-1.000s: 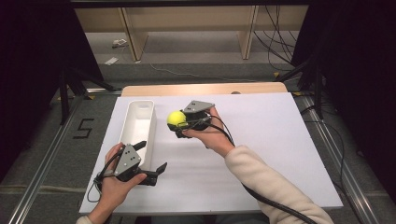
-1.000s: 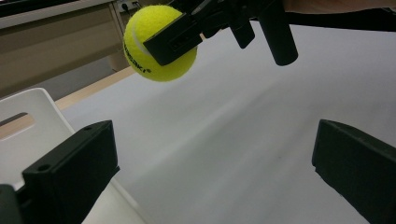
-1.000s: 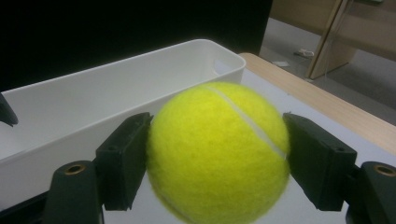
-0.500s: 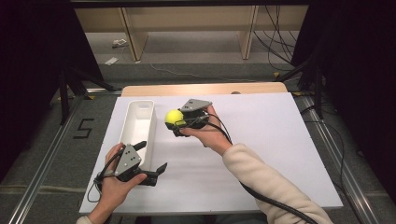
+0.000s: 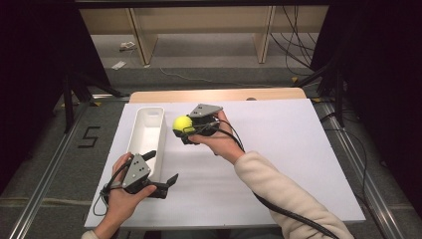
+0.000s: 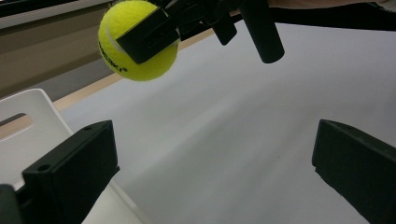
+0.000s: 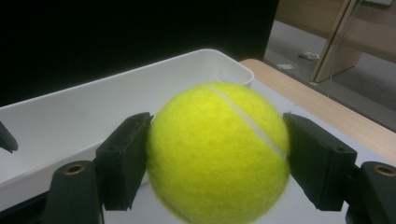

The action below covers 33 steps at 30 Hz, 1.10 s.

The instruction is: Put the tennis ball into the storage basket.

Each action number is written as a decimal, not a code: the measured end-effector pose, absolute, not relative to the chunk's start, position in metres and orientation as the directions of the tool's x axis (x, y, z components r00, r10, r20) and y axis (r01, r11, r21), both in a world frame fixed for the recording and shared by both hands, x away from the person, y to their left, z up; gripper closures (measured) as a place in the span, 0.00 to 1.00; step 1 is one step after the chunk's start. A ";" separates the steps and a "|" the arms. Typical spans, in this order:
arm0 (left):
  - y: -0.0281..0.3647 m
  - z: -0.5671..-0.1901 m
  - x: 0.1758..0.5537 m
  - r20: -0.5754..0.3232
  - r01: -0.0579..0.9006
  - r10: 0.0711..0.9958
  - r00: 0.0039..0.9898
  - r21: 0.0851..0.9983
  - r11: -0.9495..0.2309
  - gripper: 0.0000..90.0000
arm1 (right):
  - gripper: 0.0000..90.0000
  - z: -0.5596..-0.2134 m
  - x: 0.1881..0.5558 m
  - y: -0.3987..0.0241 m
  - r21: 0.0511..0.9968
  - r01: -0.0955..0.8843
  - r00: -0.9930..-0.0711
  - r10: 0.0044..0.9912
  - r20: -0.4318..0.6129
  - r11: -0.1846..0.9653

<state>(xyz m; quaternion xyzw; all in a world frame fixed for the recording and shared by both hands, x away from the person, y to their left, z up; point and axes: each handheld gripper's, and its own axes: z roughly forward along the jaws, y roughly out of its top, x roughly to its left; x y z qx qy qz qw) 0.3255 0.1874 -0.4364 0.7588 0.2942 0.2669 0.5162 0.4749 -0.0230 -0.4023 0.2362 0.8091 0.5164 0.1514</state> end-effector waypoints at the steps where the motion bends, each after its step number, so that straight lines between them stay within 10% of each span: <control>1: 0.187 -0.436 0.325 0.101 0.171 0.722 0.685 0.941 -0.294 0.00 | 0.30 -0.402 0.475 -0.023 0.907 0.225 -0.843 0.538 -0.002 0.356; 33: 0.187 -0.436 0.325 0.103 0.169 0.721 0.685 0.940 -0.295 0.00 | 0.30 -0.399 0.480 -0.006 0.905 0.225 -0.852 0.523 0.003 0.362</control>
